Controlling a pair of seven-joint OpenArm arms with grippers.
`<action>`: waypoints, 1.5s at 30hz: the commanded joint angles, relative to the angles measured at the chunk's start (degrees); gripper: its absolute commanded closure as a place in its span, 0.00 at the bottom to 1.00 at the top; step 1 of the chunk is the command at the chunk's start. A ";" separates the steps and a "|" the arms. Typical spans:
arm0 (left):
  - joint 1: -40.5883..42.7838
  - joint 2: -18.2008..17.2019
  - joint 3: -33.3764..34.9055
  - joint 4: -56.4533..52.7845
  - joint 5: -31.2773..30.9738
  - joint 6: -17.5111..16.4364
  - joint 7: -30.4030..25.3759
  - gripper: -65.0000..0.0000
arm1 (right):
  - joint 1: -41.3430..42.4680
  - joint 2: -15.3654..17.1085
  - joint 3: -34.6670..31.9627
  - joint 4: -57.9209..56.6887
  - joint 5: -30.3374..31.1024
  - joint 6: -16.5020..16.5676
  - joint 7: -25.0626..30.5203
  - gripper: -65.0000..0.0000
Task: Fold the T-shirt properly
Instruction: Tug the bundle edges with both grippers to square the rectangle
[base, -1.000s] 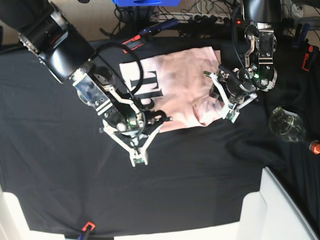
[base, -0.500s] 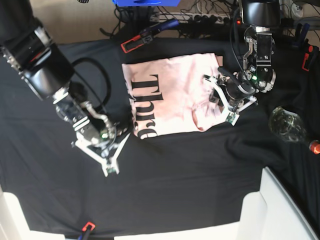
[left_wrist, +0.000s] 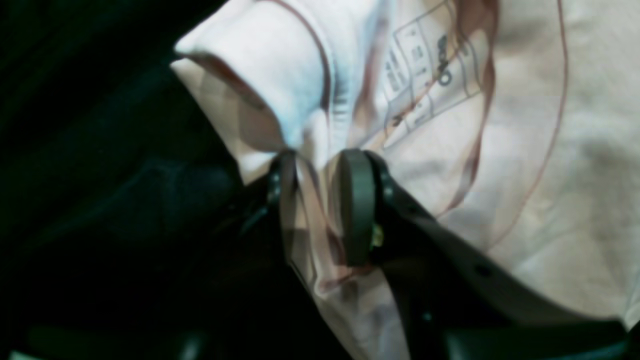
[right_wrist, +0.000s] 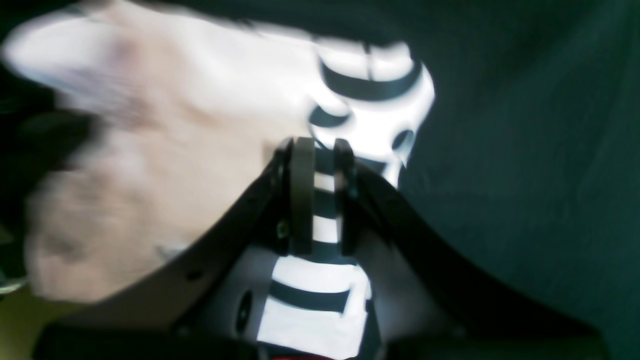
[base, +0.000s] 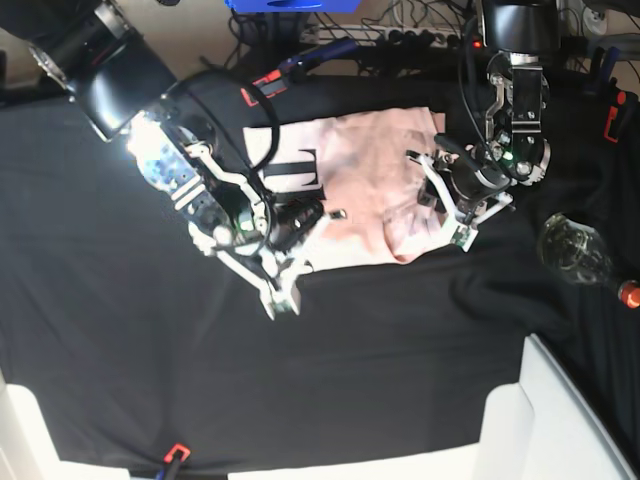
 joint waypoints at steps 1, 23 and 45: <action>1.58 -0.39 0.03 -2.02 6.54 2.10 7.96 0.77 | 0.96 -0.57 0.11 -1.20 -0.16 0.57 2.08 0.90; 1.58 -0.39 -0.05 -1.67 6.45 2.10 7.96 0.77 | -1.33 2.94 3.45 3.19 -0.33 2.06 -1.08 0.90; 3.07 -0.39 -0.14 22.59 6.36 2.10 15.60 0.77 | -7.04 1.19 3.80 10.14 -0.33 1.53 -3.37 0.90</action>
